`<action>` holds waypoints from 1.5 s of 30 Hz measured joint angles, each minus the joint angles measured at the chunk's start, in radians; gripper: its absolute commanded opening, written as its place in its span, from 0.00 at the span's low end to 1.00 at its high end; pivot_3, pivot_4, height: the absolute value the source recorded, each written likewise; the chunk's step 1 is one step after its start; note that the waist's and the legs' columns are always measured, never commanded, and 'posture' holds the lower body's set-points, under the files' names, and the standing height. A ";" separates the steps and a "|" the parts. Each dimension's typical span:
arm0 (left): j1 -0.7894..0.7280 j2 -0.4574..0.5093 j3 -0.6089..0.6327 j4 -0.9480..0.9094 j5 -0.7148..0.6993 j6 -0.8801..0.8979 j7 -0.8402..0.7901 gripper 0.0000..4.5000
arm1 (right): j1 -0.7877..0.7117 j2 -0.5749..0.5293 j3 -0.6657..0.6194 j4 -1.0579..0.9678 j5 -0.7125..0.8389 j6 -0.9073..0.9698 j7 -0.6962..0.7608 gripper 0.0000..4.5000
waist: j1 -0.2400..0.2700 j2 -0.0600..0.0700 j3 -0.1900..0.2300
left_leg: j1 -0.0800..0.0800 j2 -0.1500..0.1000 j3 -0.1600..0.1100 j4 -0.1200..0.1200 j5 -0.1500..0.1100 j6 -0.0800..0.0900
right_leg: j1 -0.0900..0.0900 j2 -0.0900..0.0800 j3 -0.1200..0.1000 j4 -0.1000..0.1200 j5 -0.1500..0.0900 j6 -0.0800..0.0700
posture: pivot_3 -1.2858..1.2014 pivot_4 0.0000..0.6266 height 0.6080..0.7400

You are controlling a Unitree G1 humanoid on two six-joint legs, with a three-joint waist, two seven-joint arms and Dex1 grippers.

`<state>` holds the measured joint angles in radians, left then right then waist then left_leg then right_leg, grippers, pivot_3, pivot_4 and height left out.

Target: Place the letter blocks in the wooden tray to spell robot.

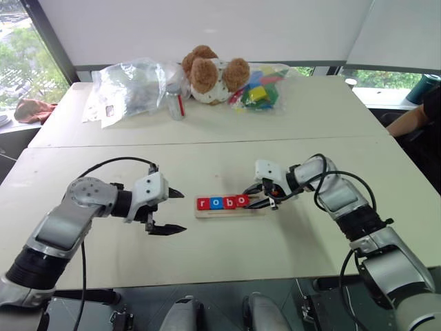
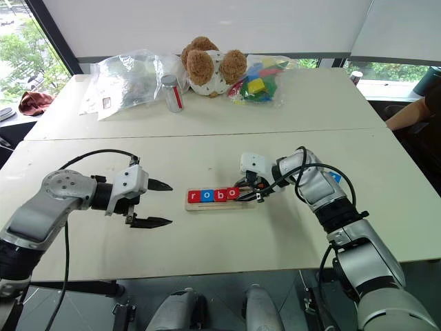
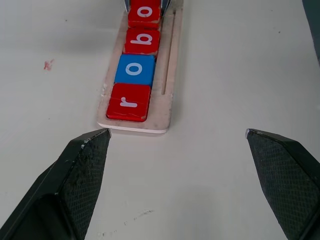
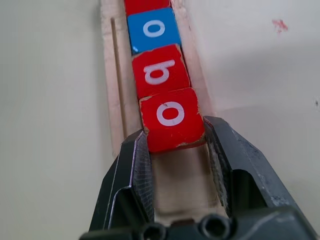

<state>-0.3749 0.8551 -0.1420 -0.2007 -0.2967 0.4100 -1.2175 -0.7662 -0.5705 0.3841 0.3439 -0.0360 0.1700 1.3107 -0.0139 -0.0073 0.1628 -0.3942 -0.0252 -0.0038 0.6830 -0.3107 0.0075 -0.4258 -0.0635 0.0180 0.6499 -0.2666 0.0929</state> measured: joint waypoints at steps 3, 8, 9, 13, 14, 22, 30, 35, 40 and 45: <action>-0.001 -0.005 0.000 0.000 0.000 0.000 0.002 1.00 | -0.002 0.002 0.001 0.015 -0.009 -0.014 -0.003 0.25 | 0.001 0.000 0.000 | 0.000 0.000 0.000 0.000 0.000 0.000 | 0.000 0.000 0.000 0.000 0.000 0.000 | 0.52 0.24 1.00; -0.005 -0.014 0.000 0.000 0.000 0.001 0.003 1.00 | -0.002 0.002 0.001 0.015 -0.015 -0.026 0.003 0.25 | 0.000 0.000 0.000 | 0.000 0.000 0.000 0.000 0.000 0.000 | 0.000 0.000 0.000 0.000 0.000 0.000 | 0.52 0.24 1.00; -0.005 -0.014 0.000 0.000 0.000 0.001 0.003 1.00 | -0.002 0.002 0.001 0.014 -0.015 -0.027 0.003 0.25 | 0.000 0.000 0.000 | 0.000 0.000 0.000 0.000 0.000 0.000 | 0.000 0.000 0.000 0.000 0.000 0.000 | 0.52 0.24 1.00; -0.006 -0.016 0.000 0.000 0.000 0.001 0.004 1.00 | -0.001 0.002 0.001 0.014 -0.018 -0.029 0.005 0.25 | 0.000 0.000 0.000 | 0.000 0.000 0.000 0.000 0.000 0.000 | 0.000 0.000 0.000 0.000 0.000 0.000 | 0.52 0.24 1.00; -0.007 -0.017 0.000 0.001 0.001 0.001 0.004 1.00 | -0.001 0.002 0.001 0.014 -0.018 -0.029 0.005 0.25 | 0.000 0.000 0.000 | 0.000 0.000 0.000 0.000 0.000 0.000 | 0.000 0.000 0.000 0.000 0.000 0.000 | 0.52 0.24 1.00; -0.013 -0.023 -0.001 0.002 0.002 0.001 0.006 1.00 | 0.007 0.003 0.001 -0.006 -0.017 -0.028 0.012 0.25 | 0.000 0.000 0.000 | 0.000 0.000 0.000 0.000 0.000 0.000 | 0.000 0.000 0.000 0.000 0.000 0.000 | 0.52 0.24 1.00; -0.015 -0.031 -0.001 0.007 0.003 0.000 0.011 1.00 | 0.013 0.003 0.001 -0.023 -0.017 -0.028 0.011 0.80 | 0.000 0.000 0.000 | 0.000 0.000 0.000 0.000 0.000 0.000 | 0.000 0.000 0.000 0.000 0.000 0.000 | 0.52 0.24 1.00; -0.021 -0.031 -0.002 0.017 0.004 -0.002 0.011 1.00 | 0.013 0.008 -0.002 -0.028 -0.013 -0.022 -0.005 0.99 | 0.000 0.000 0.000 | 0.000 0.000 0.000 0.000 0.000 0.000 | 0.000 0.000 0.000 0.000 0.000 0.000 | 0.52 0.24 1.00; -0.025 -0.035 -0.002 0.035 0.006 -0.004 0.012 1.00 | 0.001 0.011 -0.020 -0.030 0.015 -0.002 -0.018 0.99 | 0.000 0.000 0.000 | 0.000 0.000 0.000 0.000 0.000 -0.001 | 0.000 0.000 0.000 0.000 0.000 0.000 | 0.52 0.24 1.00; -0.039 -0.051 -0.007 0.042 0.007 -0.004 0.010 1.00 | -0.036 -0.001 -0.067 -0.030 0.051 0.000 -0.009 0.99 | 0.001 0.000 0.000 | 0.000 0.000 0.000 0.000 0.000 -0.001 | 0.000 0.000 0.000 0.000 0.000 0.000 | 0.52 0.24 1.00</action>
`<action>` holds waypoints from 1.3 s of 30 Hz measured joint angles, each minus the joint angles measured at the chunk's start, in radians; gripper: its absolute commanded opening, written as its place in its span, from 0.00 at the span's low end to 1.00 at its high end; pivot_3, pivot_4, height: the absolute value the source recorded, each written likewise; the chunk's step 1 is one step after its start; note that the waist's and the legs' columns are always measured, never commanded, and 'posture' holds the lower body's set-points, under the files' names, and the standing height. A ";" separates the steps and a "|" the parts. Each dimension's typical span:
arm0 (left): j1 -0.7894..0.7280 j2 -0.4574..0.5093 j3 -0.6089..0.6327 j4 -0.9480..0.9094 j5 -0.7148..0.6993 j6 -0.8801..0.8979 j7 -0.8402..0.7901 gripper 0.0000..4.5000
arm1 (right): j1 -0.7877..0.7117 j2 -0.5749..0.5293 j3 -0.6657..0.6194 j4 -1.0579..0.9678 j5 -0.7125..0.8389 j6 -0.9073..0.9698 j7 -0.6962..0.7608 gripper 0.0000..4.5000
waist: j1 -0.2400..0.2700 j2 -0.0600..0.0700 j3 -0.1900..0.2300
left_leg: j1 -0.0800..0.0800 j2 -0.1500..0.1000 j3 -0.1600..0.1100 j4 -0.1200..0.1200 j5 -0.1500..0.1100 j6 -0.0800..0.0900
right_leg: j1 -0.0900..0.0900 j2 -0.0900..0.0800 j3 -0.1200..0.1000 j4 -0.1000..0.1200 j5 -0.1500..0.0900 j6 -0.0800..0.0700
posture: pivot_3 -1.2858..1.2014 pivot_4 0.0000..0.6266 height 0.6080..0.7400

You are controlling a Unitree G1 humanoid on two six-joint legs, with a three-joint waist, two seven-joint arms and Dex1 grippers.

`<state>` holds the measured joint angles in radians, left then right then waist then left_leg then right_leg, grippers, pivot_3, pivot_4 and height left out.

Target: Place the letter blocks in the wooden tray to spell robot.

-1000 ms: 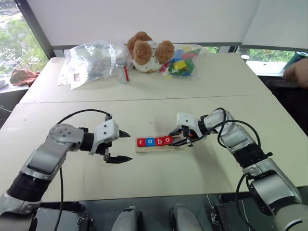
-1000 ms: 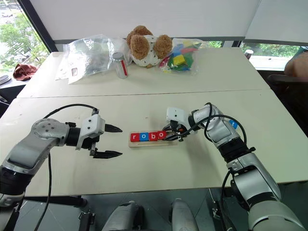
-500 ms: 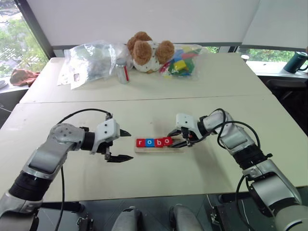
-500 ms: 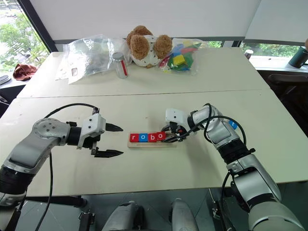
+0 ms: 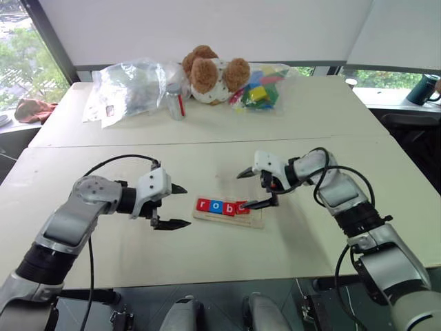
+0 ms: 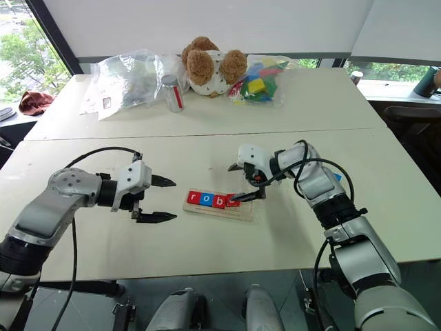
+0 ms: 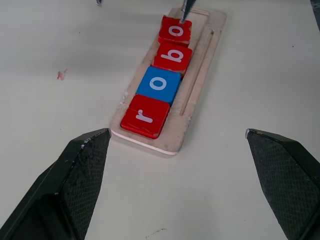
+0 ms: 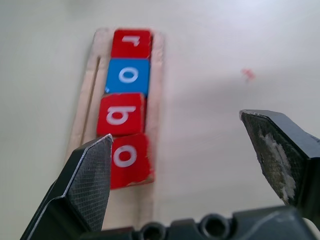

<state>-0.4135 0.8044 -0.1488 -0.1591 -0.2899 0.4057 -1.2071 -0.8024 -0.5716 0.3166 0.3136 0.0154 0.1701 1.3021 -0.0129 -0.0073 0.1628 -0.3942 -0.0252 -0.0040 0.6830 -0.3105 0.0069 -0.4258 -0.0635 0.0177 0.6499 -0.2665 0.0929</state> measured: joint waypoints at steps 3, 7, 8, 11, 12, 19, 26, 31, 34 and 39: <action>-0.002 -0.003 -0.005 0.000 0.000 0.000 -0.005 1.00 | -0.015 0.003 -0.029 0.024 0.008 0.014 -0.031 0.99 | -0.001 0.000 0.000 | 0.000 0.000 0.000 0.000 0.000 0.000 | 0.000 0.000 0.000 0.000 0.000 0.000 | 0.52 0.24 1.00; -0.007 -0.008 -0.015 0.001 0.000 0.000 -0.009 1.00 | -0.044 0.013 -0.034 0.120 -0.022 -0.031 -0.110 0.99 | -0.003 0.000 0.000 | 0.000 0.000 0.000 0.000 0.001 -0.001 | 0.000 0.000 0.000 0.000 0.000 0.000 | 0.52 0.24 1.00; -0.010 -0.013 -0.021 0.001 0.000 0.000 -0.009 1.00 | -0.047 0.017 -0.031 0.154 -0.037 -0.056 -0.124 0.99 | -0.003 0.000 0.000 | 0.000 0.000 0.000 0.000 0.001 -0.002 | 0.000 0.000 0.000 0.000 0.000 0.000 | 0.52 0.24 1.00; -0.011 -0.017 -0.026 0.002 0.001 0.000 -0.009 1.00 | -0.047 0.035 -0.016 0.216 -0.058 -0.098 -0.132 0.99 | -0.003 0.000 0.000 | 0.000 0.000 0.000 0.000 0.002 -0.004 | 0.000 0.000 0.000 0.000 0.000 0.000 | 0.52 0.24 1.00; -0.012 -0.017 -0.025 0.002 0.001 0.000 -0.009 1.00 | -0.047 0.040 -0.014 0.225 -0.062 -0.108 -0.130 0.99 | -0.004 0.000 0.000 | 0.000 0.000 0.000 0.000 0.002 -0.004 | 0.000 0.000 0.000 0.000 0.000 0.000 | 0.52 0.24 1.00; -0.012 -0.017 -0.025 0.002 0.000 0.002 -0.005 1.00 | -0.041 0.043 -0.009 0.217 -0.064 -0.124 -0.084 0.99 | -0.003 0.000 0.000 | 0.000 0.000 0.000 0.000 0.001 -0.002 | 0.000 0.000 0.000 0.000 0.000 0.000 | 0.52 0.24 1.00; -0.012 -0.020 -0.025 0.001 -0.002 0.005 0.011 1.00 | -0.013 0.042 -0.005 0.180 -0.066 -0.112 -0.056 0.99 | -0.003 0.000 0.000 | 0.000 0.000 0.000 0.000 0.001 -0.002 | 0.000 0.000 0.000 0.000 0.000 0.000 | 0.52 0.24 1.00; -0.012 -0.021 -0.025 0.001 -0.002 0.005 0.012 1.00 | 0.008 0.042 -0.005 0.135 -0.063 -0.081 -0.044 0.99 | -0.003 0.000 0.000 | 0.000 0.000 0.000 0.000 0.001 -0.002 | 0.000 0.000 0.000 0.000 0.000 0.000 | 0.52 0.24 1.00; -0.012 -0.022 -0.026 0.001 -0.002 0.005 0.012 1.00 | 0.012 0.042 -0.005 0.098 -0.057 -0.066 -0.037 0.99 | -0.003 0.000 0.000 | 0.000 0.000 0.000 0.000 0.001 -0.002 | 0.000 0.000 0.000 0.000 0.000 0.000 | 0.52 0.24 1.00; -0.012 -0.025 -0.026 0.002 -0.002 0.005 0.012 1.00 | 0.029 0.042 -0.010 0.075 -0.053 -0.047 -0.070 0.99 | -0.001 0.000 0.000 | 0.000 0.000 0.000 0.000 0.001 -0.002 | 0.000 0.000 0.000 0.000 0.000 0.000 | 0.52 0.24 1.00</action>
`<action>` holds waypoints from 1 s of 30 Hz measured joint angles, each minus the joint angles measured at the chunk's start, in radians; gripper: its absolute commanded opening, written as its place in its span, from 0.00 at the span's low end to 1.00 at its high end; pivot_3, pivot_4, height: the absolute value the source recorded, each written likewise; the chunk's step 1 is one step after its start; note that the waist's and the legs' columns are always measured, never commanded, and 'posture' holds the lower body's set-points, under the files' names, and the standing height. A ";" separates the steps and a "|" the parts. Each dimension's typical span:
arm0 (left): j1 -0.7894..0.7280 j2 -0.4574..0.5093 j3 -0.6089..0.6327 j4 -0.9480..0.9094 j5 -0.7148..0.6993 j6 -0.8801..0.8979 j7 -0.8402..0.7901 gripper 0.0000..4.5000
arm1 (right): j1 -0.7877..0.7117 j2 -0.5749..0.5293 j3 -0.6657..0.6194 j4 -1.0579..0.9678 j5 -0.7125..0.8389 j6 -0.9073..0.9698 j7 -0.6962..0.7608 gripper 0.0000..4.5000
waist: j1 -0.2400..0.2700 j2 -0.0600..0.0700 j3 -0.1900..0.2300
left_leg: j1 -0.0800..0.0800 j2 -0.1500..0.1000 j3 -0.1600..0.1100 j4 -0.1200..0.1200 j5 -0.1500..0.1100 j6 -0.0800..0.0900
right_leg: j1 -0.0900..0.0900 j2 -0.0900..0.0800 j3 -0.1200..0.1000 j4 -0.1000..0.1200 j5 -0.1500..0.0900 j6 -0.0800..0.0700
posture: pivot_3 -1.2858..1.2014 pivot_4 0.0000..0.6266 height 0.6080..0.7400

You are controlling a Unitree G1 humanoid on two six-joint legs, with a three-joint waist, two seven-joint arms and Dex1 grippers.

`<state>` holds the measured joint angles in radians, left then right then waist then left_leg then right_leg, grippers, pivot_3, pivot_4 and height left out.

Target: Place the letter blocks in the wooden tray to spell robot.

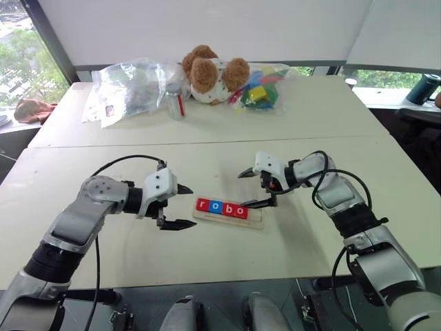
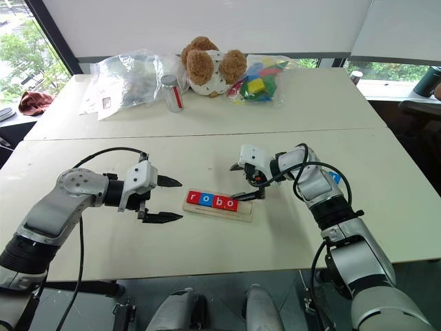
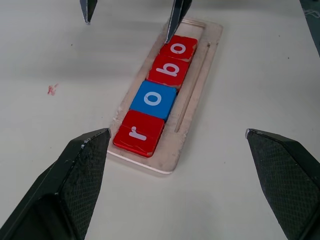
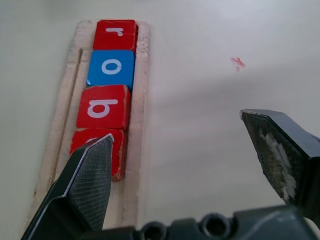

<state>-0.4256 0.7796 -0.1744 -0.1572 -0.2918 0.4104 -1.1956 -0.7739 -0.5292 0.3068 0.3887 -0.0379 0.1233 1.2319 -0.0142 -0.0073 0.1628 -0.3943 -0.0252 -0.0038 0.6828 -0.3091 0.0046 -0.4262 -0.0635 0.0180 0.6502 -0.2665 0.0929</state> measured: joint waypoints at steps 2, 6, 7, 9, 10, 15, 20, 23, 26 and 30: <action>-0.001 -0.007 0.000 0.000 -0.003 0.000 0.001 1.00 | -0.004 0.000 -0.025 0.006 -0.001 0.010 -0.064 0.99 | 0.000 0.000 0.000 | 0.000 0.000 0.000 0.000 0.000 0.000 | 0.000 0.000 0.000 0.000 0.000 0.000 | 0.52 0.24 1.00; -0.002 -0.023 0.003 -0.031 -0.038 0.032 0.002 1.00 | -0.009 -0.001 -0.190 -0.073 0.005 0.182 -0.302 0.99 | 0.003 0.000 0.000 | -0.002 0.000 -0.001 0.000 0.002 -0.004 | -0.002 -0.001 0.000 0.000 0.000 0.000 | 0.52 0.24 1.00; -0.004 -0.030 0.006 -0.050 -0.055 0.045 0.003 1.00 | 0.007 0.009 -0.256 -0.145 0.004 0.257 -0.394 0.99 | 0.004 0.000 0.000 | -0.004 0.000 -0.001 0.000 0.002 -0.004 | -0.004 -0.001 0.000 0.001 0.000 0.000 | 0.52 0.24 1.00; -0.015 -0.044 0.012 -0.081 -0.090 0.069 0.004 1.00 | 0.075 0.075 -0.395 -0.336 -0.022 0.410 -0.612 0.99 | 0.006 -0.001 -0.002 | -0.008 0.000 -0.004 0.000 0.003 -0.005 | -0.007 0.000 -0.001 0.002 0.000 0.000 | 0.52 0.24 1.00; -0.024 -0.048 0.012 -0.091 -0.097 0.075 0.005 1.00 | 0.116 0.108 -0.434 -0.417 -0.042 0.468 -0.700 0.99 | 0.005 -0.001 -0.002 | -0.010 0.000 -0.004 0.000 0.003 -0.006 | -0.009 0.000 -0.001 0.003 0.000 0.000 | 0.52 0.24 1.00; -0.092 -0.106 -0.006 -0.075 -0.105 0.077 0.008 1.00 | 0.408 0.347 -0.562 -0.764 -0.190 0.714 -1.077 0.99 | 0.005 0.000 -0.002 | -0.013 -0.002 -0.002 0.001 0.005 -0.007 | -0.013 0.000 0.001 0.010 0.000 0.000 | 0.52 0.24 1.00; -0.110 -0.162 -0.050 -0.032 -0.094 0.055 -0.002 1.00 | 0.487 0.403 -0.623 -0.851 -0.232 0.807 -1.223 0.99 | -0.006 0.000 -0.002 | -0.008 -0.003 0.002 0.002 0.002 -0.002 | -0.013 0.002 0.004 0.012 0.000 0.000 | 0.52 0.24 1.00; -0.114 -0.170 -0.054 0.007 -0.082 0.033 -0.003 1.00 | 0.515 0.422 -0.628 -0.859 -0.229 0.812 -1.248 0.99 | -0.005 0.000 -0.002 | -0.001 0.000 0.000 0.000 0.002 -0.003 | -0.008 0.006 0.004 0.013 0.000 -0.001 | 0.52 0.24 1.00; -0.114 -0.171 -0.063 0.023 -0.064 0.023 -0.003 1.00 | 0.530 0.462 -0.636 -0.830 -0.208 0.811 -1.270 0.99 | -0.006 0.000 -0.002 | 0.003 0.001 0.000 -0.001 0.002 -0.003 | -0.003 0.007 0.004 0.013 -0.001 -0.001 | 0.52 0.24 1.00; -0.109 -0.170 -0.068 0.021 -0.057 0.019 0.001 1.00 | 0.516 0.490 -0.646 -0.763 -0.169 0.805 -1.292 0.99 | -0.005 0.000 -0.002 | 0.003 0.000 0.001 0.000 0.002 -0.003 | -0.003 0.006 0.004 0.013 -0.001 -0.001 | 0.52 0.24 1.00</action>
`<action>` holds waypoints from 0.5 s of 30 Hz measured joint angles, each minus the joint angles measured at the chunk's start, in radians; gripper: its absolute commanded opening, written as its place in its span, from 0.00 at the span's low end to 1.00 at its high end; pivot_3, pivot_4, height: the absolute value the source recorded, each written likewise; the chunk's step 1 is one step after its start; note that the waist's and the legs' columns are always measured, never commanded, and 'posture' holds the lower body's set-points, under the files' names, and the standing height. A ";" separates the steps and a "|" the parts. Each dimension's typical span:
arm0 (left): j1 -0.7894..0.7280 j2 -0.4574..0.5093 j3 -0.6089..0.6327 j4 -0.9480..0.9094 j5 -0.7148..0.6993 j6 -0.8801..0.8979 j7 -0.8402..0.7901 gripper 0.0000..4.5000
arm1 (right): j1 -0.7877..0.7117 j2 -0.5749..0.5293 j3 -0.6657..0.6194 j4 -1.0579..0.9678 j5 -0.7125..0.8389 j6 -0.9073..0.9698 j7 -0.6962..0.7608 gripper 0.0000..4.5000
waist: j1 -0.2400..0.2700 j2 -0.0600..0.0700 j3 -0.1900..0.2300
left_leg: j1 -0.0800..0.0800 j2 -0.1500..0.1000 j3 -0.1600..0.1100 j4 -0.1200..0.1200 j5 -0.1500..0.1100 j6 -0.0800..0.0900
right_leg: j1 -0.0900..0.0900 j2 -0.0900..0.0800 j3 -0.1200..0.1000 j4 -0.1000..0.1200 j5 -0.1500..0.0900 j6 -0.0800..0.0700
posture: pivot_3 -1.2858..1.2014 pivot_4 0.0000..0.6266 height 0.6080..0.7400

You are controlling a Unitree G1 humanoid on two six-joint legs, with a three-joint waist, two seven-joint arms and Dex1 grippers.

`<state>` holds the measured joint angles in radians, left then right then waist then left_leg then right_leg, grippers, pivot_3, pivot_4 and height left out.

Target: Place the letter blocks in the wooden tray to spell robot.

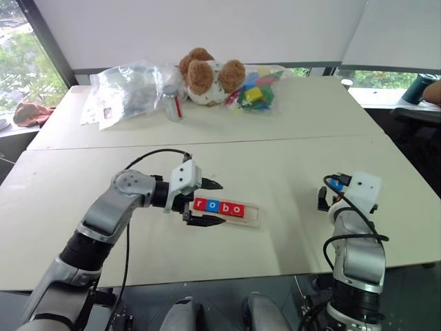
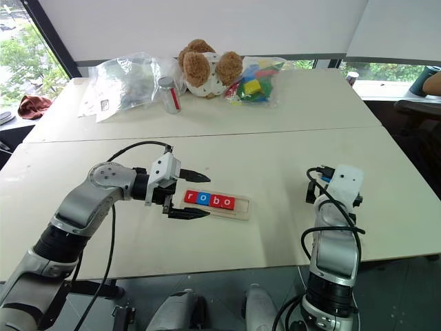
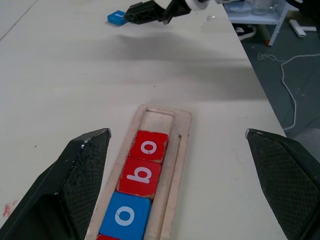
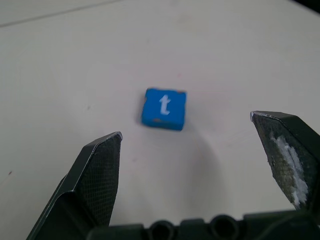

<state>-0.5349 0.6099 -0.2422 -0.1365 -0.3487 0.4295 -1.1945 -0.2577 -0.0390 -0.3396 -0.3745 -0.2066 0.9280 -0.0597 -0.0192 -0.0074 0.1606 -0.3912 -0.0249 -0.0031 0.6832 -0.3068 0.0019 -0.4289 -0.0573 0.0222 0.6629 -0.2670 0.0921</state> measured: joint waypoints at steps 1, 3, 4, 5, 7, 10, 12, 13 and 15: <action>0.009 0.002 0.001 -0.004 0.000 0.001 0.004 1.00 | -0.017 0.004 -0.007 0.030 0.016 -0.007 -0.008 0.99 | 0.000 0.000 0.000 | 0.000 0.000 0.000 0.000 0.000 0.000 | 0.000 0.000 0.000 0.000 0.000 0.000 | 0.52 0.24 1.00; 0.023 0.004 0.001 -0.008 0.001 0.004 0.013 1.00 | -0.043 0.004 -0.022 0.086 0.035 -0.023 -0.021 0.99 | 0.001 0.000 0.000 | 0.000 0.000 -0.001 0.000 0.000 0.000 | 0.000 0.000 0.000 0.000 0.000 0.000 | 0.52 0.24 1.00; 0.031 0.009 0.001 -0.013 0.001 0.005 0.020 1.00 | -0.054 0.003 -0.030 0.114 0.043 -0.038 -0.031 0.99 | 0.002 0.000 0.000 | 0.000 0.000 -0.001 0.000 0.000 0.000 | 0.000 -0.001 0.000 0.000 0.000 0.000 | 0.52 0.24 1.00; 0.032 0.012 0.002 -0.014 0.001 0.006 0.022 1.00 | -0.066 0.000 -0.036 0.132 0.050 -0.046 -0.039 0.99 | 0.002 0.000 0.000 | 0.000 0.000 -0.001 0.000 0.000 0.000 | 0.000 -0.002 0.000 0.000 0.000 0.000 | 0.52 0.24 1.00; 0.034 0.016 0.004 -0.028 0.000 0.013 0.034 1.00 | -0.101 -0.004 -0.060 0.188 0.067 -0.073 -0.067 0.99 | 0.001 0.000 0.000 | 0.000 0.000 -0.001 0.000 0.000 0.000 | 0.001 -0.003 0.000 -0.001 0.000 0.000 | 0.52 0.24 1.00; 0.051 0.018 0.014 -0.040 0.000 0.019 0.047 1.00 | -0.137 -0.018 -0.076 0.261 0.084 -0.117 -0.106 0.99 | 0.001 0.000 0.000 | 0.001 0.000 -0.001 0.000 0.000 0.000 | 0.002 -0.003 0.000 -0.001 0.000 0.000 | 0.52 0.24 1.00; 0.056 0.019 0.018 -0.042 0.000 0.023 0.051 1.00 | -0.156 -0.028 -0.081 0.306 0.095 -0.147 -0.126 0.99 | 0.001 0.000 0.000 | 0.001 0.000 -0.001 0.000 0.000 0.000 | 0.002 -0.003 0.000 -0.001 0.000 0.000 | 0.52 0.24 1.00; 0.056 0.019 0.020 -0.043 0.000 0.023 0.055 1.00 | -0.165 -0.036 -0.081 0.329 0.100 -0.163 -0.133 0.99 | 0.001 0.000 0.000 | 0.001 0.000 -0.001 0.000 0.000 0.000 | 0.002 -0.003 0.000 -0.001 0.000 0.000 | 0.52 0.24 1.00; 0.056 0.019 0.022 -0.044 0.000 0.024 0.060 1.00 | -0.177 -0.052 -0.081 0.363 0.110 -0.184 -0.140 0.94 | 0.001 0.000 0.000 | 0.001 0.000 -0.001 0.000 0.000 0.000 | 0.002 -0.003 0.000 -0.001 0.000 0.000 | 0.52 0.24 1.00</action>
<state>-0.4790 0.6286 -0.2202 -0.1804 -0.3491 0.4533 -1.1346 -0.4348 -0.0908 -0.4211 -0.0119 -0.0970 0.7438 -0.2000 -0.0186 -0.0076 0.1605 -0.3903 -0.0251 -0.0039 0.6834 -0.3067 0.0019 -0.4266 -0.0603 0.0220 0.6618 -0.2670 0.0922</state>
